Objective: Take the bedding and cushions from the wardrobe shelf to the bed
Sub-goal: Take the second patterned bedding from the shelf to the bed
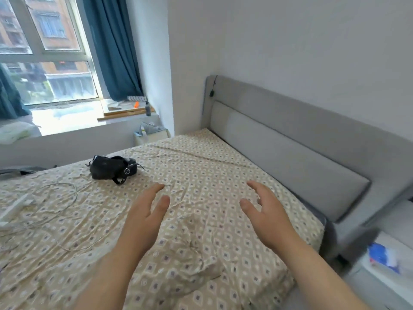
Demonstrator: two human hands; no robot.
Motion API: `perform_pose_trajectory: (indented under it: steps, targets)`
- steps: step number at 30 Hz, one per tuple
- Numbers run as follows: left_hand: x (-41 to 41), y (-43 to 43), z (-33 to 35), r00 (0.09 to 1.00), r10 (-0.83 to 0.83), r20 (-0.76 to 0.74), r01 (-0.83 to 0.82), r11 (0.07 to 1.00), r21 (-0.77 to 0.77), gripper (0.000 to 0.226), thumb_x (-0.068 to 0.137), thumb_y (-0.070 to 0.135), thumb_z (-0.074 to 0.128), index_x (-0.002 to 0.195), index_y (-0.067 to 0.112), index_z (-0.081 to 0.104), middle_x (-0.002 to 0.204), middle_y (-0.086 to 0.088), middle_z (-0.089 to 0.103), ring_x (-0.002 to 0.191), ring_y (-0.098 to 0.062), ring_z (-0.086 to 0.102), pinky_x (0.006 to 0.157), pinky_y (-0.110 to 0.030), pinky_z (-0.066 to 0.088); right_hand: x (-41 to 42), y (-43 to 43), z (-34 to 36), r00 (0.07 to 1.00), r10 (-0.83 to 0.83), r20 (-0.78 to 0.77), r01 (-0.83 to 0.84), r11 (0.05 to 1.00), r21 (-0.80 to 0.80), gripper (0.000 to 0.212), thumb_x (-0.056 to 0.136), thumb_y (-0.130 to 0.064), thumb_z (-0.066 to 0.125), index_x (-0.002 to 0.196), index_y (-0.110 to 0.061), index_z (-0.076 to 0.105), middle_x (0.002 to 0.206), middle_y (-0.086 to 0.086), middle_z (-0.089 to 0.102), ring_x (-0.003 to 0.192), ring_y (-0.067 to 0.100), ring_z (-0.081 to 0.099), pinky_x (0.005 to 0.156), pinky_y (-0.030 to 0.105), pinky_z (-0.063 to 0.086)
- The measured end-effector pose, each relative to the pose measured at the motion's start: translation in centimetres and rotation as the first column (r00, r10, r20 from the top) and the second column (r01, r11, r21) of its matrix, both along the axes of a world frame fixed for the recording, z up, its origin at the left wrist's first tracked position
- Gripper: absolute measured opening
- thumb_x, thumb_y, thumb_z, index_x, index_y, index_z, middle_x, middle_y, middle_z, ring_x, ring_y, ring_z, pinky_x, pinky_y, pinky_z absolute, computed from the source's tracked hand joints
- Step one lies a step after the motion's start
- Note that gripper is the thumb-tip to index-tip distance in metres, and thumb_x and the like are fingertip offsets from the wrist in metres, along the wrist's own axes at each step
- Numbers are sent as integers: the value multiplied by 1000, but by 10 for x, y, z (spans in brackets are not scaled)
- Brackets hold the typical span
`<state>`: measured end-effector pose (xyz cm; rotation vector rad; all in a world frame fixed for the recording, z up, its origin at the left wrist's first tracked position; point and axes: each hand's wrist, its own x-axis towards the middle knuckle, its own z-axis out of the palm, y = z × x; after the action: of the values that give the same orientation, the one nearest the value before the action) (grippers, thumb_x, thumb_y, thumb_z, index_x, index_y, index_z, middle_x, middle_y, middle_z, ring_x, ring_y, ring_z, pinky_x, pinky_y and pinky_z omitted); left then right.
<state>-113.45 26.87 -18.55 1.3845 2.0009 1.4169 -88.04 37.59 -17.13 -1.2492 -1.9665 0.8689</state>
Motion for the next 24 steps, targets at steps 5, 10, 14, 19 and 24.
perform_pose_trajectory:
  steps: [5,10,14,19,24]
  targets:
    - [84,39,46,983,-173,-64,179,979,99,49,88,61,42,129,34,50,136,14,45,124,-1,37,95,-15,27,113,-14,34,975,-204,-88,210,975,65,46,90,-44,54,134,-37,41,129,-24,40,121,5,40,105,35,35]
    - [186,64,71,944,-322,-76,330,932,150,55,86,58,46,132,28,51,136,13,45,122,0,37,99,-24,26,230,-43,54,903,-406,-141,422,899,117,44,89,-44,53,132,-40,43,128,-22,42,117,3,41,98,31,36]
    - [268,75,83,879,-468,-87,476,861,180,49,88,58,46,129,30,53,138,11,47,122,-1,38,97,-25,27,312,-79,66,826,-534,-180,556,824,105,45,92,-41,53,135,-38,42,133,-21,41,124,6,40,104,33,36]
    - [382,80,94,747,-663,-39,654,723,223,41,84,58,46,121,41,52,137,14,47,123,1,38,95,-22,28,403,-128,81,701,-674,-235,710,691,137,35,91,-41,53,123,-50,41,122,-36,39,121,3,41,99,27,35]
    - [477,85,97,579,-813,-65,804,556,209,39,88,44,60,125,37,52,140,16,45,125,1,37,100,-26,27,466,-180,87,532,-805,-264,846,521,114,34,90,-43,53,118,-57,40,119,-41,37,121,2,40,99,28,34]
